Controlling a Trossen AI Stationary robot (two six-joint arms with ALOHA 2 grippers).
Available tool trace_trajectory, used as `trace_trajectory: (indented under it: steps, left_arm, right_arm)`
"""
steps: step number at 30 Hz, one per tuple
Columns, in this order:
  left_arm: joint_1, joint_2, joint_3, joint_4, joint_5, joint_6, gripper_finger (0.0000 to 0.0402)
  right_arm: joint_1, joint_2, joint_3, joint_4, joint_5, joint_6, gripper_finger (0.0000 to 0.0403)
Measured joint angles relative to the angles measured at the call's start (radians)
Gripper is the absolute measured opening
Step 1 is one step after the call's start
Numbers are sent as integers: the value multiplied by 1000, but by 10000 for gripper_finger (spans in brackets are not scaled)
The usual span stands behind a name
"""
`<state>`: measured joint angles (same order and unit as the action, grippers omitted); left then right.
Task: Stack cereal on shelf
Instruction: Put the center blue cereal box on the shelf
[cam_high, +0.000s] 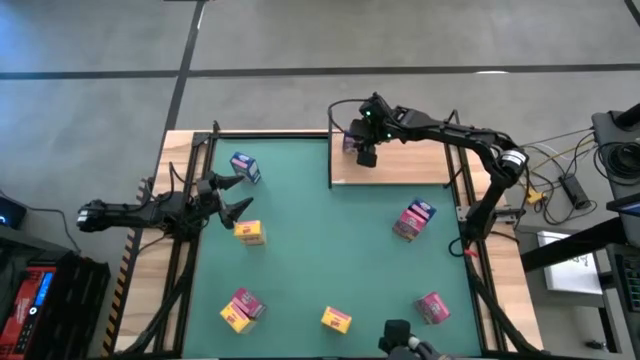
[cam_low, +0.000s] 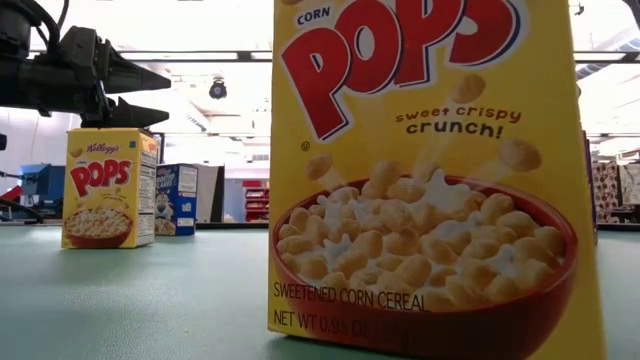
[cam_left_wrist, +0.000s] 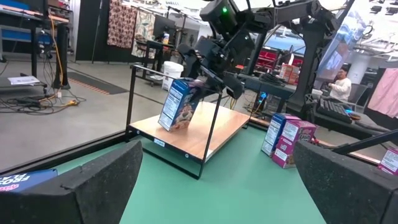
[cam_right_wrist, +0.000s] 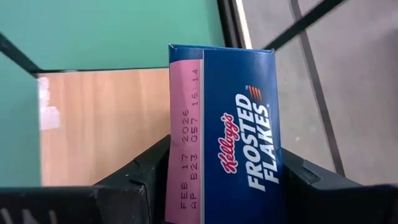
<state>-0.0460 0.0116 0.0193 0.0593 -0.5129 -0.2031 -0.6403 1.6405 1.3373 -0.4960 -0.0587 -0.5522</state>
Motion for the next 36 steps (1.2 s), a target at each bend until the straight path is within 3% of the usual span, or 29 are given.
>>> trace_trajectory:
  steps: [16, 28, 36]
  left_arm:
    - [0, 0, 0, 0, 0, 0, 400]
    - [0, 0, 0, 0, 0, 0, 400]
    - [0, 0, 0, 0, 0, 0, 400]
  right_arm:
    - [-27, 0, 0, 29, -80, -10, 191]
    - [-33, 0, 0, 53, -80, -10, 265]
    - [-33, 0, 0, 92, -75, -43, 270]
